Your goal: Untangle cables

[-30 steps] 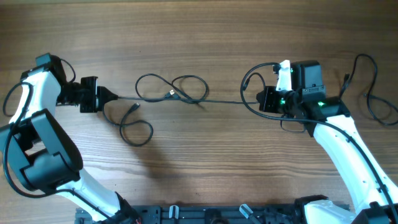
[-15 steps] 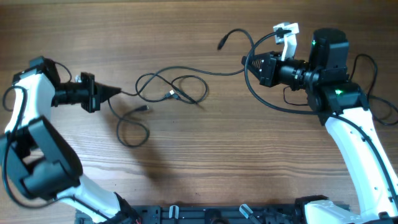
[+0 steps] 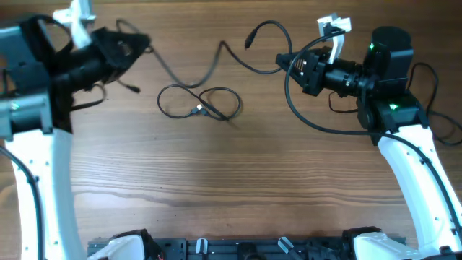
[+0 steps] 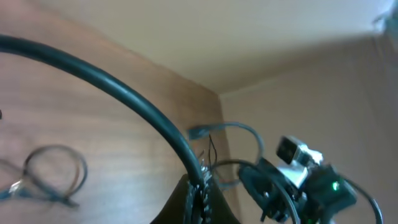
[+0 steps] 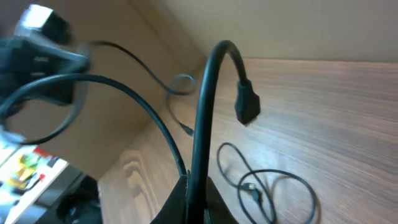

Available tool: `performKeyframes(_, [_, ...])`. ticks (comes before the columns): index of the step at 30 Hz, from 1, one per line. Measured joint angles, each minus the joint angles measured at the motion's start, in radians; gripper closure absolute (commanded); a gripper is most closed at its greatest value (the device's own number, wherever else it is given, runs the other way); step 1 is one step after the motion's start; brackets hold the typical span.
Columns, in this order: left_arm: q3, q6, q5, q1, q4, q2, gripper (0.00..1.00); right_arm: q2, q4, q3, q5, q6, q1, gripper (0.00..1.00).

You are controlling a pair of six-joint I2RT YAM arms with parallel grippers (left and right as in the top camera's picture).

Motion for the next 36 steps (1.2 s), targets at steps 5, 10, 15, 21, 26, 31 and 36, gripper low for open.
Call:
performKeyframes(5, [0.000,-0.001,-0.151,-0.216,0.114,0.011,0.96,0.000,-0.098,0.000,0.132,0.003,0.000,0.95])
performKeyframes(10, [-0.001,0.000,-0.237,-0.436,0.234,0.105,0.94,0.000,-0.256,0.000,0.357,0.006,-0.004,0.96])
performKeyframes(15, [-0.001,0.000,-0.268,-0.604,0.401,0.234,0.90,0.000,-0.356,0.000,0.571,0.006,-0.038,0.96])
performKeyframes(21, [-0.001,0.003,-0.282,-0.708,0.403,0.355,0.69,0.000,-0.441,0.000,0.686,0.006,-0.071,0.96])
performKeyframes(26, [-0.001,0.010,-0.290,-0.719,0.349,0.428,0.00,0.000,-0.469,0.000,0.765,0.004,-0.071,0.92])
performKeyframes(31, [-0.001,0.010,-0.290,-0.716,0.316,0.459,0.00,0.000,-0.470,0.000,0.774,0.003,-0.071,0.94])
performKeyframes(36, [-0.001,0.010,-0.290,-0.662,0.316,0.436,0.00,0.002,-0.462,0.000,0.768,-0.009,-0.071,0.96])
